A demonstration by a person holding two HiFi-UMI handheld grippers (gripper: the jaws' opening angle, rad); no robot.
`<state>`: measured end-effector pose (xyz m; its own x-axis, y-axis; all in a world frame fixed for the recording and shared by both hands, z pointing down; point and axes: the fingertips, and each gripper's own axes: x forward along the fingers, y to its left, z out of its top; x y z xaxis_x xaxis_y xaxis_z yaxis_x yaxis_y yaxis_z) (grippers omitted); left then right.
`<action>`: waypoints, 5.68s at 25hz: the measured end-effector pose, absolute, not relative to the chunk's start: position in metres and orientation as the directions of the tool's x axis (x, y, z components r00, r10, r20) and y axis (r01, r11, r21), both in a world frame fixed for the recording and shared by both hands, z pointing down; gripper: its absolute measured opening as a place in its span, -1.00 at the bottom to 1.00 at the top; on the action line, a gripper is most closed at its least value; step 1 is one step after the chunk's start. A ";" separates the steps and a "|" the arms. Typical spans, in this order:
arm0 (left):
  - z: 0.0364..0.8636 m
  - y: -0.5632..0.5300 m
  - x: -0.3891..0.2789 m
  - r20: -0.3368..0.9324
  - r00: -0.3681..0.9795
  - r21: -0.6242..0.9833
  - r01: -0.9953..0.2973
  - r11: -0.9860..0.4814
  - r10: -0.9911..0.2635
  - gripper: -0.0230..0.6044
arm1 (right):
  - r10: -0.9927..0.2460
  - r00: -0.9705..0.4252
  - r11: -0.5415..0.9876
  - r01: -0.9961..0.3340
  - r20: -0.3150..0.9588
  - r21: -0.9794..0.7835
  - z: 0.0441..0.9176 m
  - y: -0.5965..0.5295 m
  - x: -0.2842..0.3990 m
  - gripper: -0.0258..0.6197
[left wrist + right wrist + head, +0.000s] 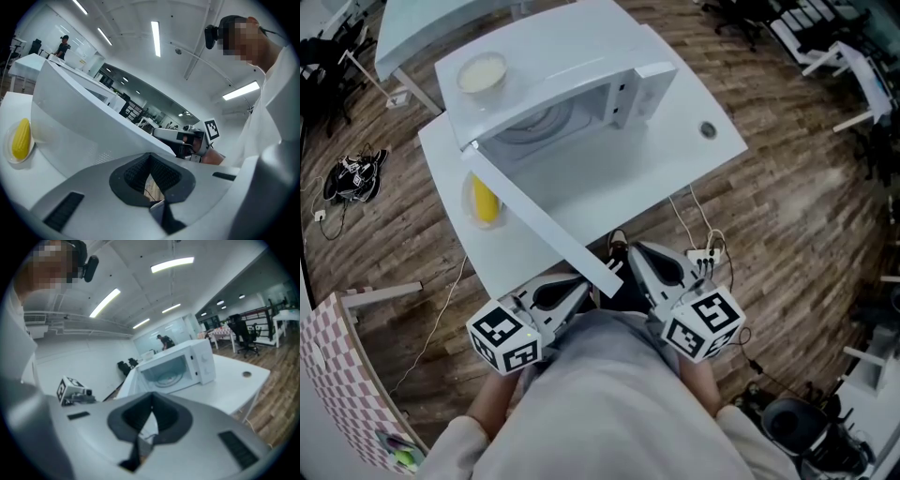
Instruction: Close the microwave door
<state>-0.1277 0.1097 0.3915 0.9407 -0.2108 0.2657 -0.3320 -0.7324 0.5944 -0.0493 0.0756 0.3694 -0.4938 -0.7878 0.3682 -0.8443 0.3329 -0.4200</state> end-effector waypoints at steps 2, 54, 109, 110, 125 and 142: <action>0.392 0.107 -0.123 0.267 0.942 0.595 -0.328 -0.734 -0.204 -0.88 | -0.789 -0.491 0.324 -0.844 0.369 -0.428 0.371 0.074 -0.046 -0.85; 0.387 0.032 -0.051 0.245 0.951 0.663 -0.307 -0.682 -0.190 -0.88 | -0.767 -0.518 0.314 -0.818 0.380 -0.482 0.384 0.000 0.021 -0.85; 0.389 -0.027 -0.016 0.276 0.890 0.668 -0.449 -0.593 -0.363 -0.87 | -0.652 -0.693 0.454 -0.681 0.307 -0.574 0.389 -0.067 0.045 -0.85; 0.389 -0.027 -0.016 0.277 0.886 0.665 -0.457 -0.591 -0.373 -0.88 | -0.644 -0.702 0.462 -0.673 0.304 -0.577 0.389 -0.068 0.045 -0.85; 0.390 -0.035 -0.008 0.269 0.812 0.638 -0.553 -0.536 -0.518 -0.88 | -0.545 -0.798 0.561 -0.575 0.258 -0.596 0.391 -0.071 0.049 -0.85; 0.390 -0.041 -0.013 0.251 0.785 0.638 -0.574 -0.513 -0.567 -0.87 | -0.519 -0.818 0.576 -0.549 0.247 -0.605 0.394 -0.071 0.045 -0.85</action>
<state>-0.0127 -0.0413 0.3899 0.7848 -0.5667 0.2509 -0.5744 -0.5129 0.6380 0.0451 -0.0706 0.3937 -0.8179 -0.5194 0.2474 -0.5491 0.5763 -0.6053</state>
